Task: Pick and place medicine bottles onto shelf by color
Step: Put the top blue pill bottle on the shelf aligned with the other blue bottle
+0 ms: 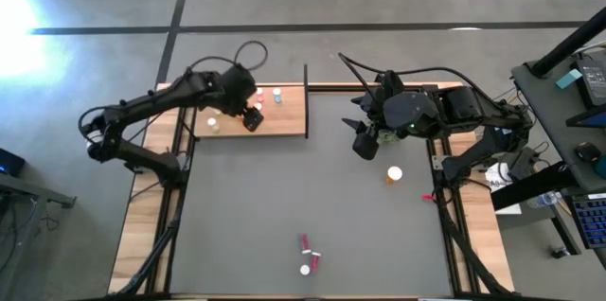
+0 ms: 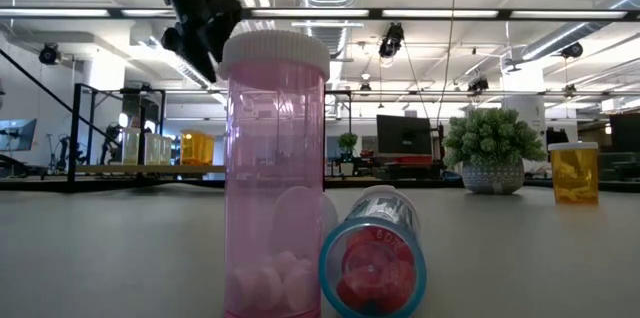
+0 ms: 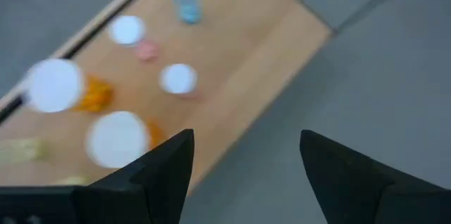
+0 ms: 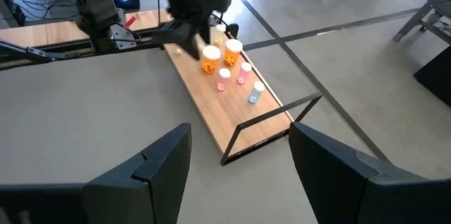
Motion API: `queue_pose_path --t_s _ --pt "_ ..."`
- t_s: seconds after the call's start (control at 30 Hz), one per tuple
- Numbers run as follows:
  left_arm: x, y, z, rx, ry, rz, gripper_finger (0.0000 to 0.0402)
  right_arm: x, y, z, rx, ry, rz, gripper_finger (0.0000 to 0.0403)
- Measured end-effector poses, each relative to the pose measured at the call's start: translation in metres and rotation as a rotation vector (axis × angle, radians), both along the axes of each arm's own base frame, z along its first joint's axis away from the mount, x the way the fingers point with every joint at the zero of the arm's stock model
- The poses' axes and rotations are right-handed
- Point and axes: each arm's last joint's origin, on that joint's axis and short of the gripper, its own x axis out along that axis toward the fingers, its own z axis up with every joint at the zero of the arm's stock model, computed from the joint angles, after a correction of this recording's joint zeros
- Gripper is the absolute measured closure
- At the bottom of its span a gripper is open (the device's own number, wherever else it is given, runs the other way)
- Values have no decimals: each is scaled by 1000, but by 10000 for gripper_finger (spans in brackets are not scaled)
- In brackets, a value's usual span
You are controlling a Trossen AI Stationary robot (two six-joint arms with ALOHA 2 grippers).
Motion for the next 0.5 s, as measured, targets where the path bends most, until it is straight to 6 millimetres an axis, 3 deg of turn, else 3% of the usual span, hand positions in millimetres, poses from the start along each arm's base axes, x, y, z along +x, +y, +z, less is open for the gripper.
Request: queue_pose_path --t_s 0.5 --pt "63 -87 -7 40 -192 -199 159 0 0 0 0 0 0 174"
